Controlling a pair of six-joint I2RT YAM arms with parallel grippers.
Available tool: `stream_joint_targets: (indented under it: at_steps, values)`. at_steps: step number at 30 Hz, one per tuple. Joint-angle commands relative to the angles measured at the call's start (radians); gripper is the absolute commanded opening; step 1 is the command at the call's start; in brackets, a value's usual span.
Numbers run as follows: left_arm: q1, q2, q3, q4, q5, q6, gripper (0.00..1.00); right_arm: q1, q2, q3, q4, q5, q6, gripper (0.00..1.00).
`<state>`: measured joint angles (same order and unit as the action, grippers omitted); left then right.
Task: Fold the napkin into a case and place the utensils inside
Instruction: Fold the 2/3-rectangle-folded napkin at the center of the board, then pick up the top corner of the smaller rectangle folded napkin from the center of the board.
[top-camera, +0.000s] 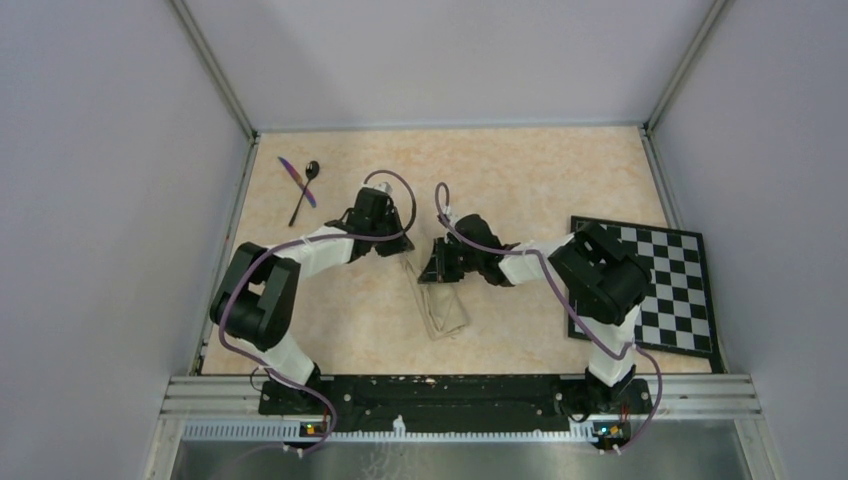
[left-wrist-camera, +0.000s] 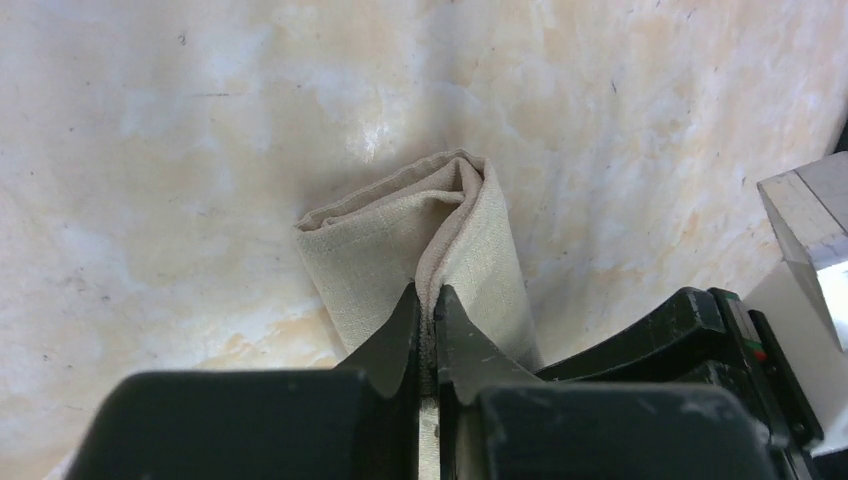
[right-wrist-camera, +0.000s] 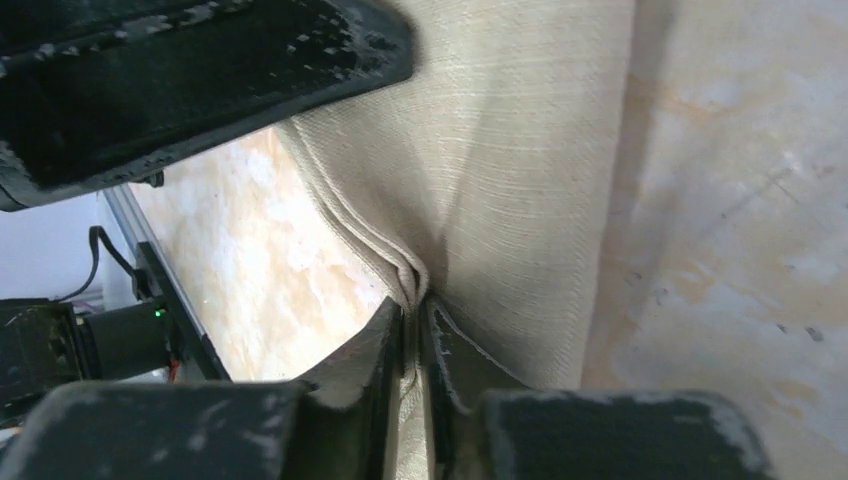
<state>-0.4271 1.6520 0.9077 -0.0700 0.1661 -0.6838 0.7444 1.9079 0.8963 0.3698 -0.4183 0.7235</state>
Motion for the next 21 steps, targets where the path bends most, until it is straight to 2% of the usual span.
stream_joint_targets:
  at_steps: [1, 6, 9, 11, 17, 21]
  values:
    - [0.013, 0.012, 0.05, -0.042, 0.064, 0.055, 0.0, 0.032, -0.052, 0.068, -0.06, 0.051, -0.162, 0.18]
    - [0.048, 0.016, 0.047, -0.048, 0.172, 0.07, 0.0, 0.039, -0.131, 0.065, -0.051, 0.065, -0.285, 0.47]
    - [0.075, 0.012, 0.039, -0.041, 0.239, 0.065, 0.0, 0.041, -0.194, 0.035, -0.033, 0.113, -0.33, 0.6]
    - [0.086, 0.003, 0.031, -0.029, 0.268, 0.06, 0.0, 0.041, -0.206, 0.033, -0.038, 0.148, -0.349, 0.65]
    - [0.105, 0.003, 0.009, 0.009, 0.341, 0.033, 0.0, 0.041, -0.204, 0.06, -0.047, 0.165, -0.358, 0.68]
    - [0.11, -0.003, -0.014, 0.029, 0.361, 0.012, 0.0, 0.052, -0.172, 0.086, -0.028, 0.126, -0.355, 0.51]
